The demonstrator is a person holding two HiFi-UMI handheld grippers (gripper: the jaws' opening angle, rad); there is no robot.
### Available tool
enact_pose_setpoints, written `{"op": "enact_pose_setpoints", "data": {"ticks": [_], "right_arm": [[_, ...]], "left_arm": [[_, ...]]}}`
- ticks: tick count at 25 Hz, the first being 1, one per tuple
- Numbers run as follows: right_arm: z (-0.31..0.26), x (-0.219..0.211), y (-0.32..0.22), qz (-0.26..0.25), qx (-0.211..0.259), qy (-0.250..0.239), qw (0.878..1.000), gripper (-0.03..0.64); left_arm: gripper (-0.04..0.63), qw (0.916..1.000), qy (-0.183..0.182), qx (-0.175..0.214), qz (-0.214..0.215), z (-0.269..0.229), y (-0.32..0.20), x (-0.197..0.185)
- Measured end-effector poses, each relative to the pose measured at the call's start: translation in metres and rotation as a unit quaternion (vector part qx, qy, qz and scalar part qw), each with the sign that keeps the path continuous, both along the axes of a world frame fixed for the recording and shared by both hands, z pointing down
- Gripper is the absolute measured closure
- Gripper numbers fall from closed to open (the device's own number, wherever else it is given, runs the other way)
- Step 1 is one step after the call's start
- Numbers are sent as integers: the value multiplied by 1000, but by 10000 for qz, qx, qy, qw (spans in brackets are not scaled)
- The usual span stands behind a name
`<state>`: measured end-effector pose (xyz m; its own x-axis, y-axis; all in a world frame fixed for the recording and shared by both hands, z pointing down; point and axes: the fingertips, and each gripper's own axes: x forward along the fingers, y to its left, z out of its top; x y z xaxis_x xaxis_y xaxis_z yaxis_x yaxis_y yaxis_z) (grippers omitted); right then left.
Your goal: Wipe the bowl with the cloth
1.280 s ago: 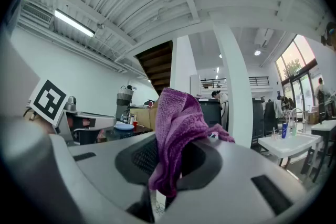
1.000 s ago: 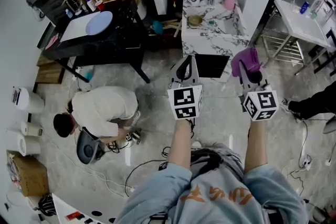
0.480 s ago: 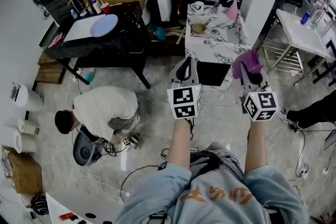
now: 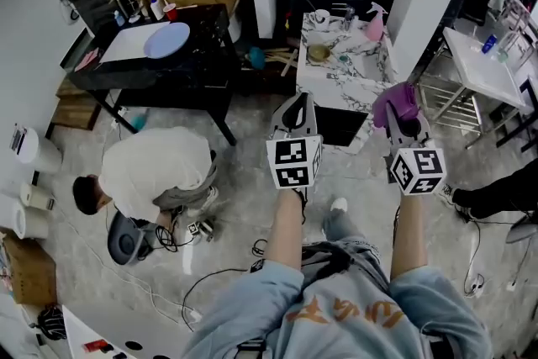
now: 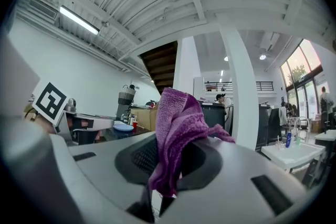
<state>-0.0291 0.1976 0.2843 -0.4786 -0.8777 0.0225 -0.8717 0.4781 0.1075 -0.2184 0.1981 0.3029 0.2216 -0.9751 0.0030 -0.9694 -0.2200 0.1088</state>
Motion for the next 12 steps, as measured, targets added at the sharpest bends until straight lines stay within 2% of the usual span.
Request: {"op": "enact_pose_setpoints", "data": {"ticks": [12], "right_arm": [[-2, 7, -86, -139, 139, -217, 9996, 535]], "left_arm": [[573, 9992, 11, 187, -340, -11, -73, -16]]}}
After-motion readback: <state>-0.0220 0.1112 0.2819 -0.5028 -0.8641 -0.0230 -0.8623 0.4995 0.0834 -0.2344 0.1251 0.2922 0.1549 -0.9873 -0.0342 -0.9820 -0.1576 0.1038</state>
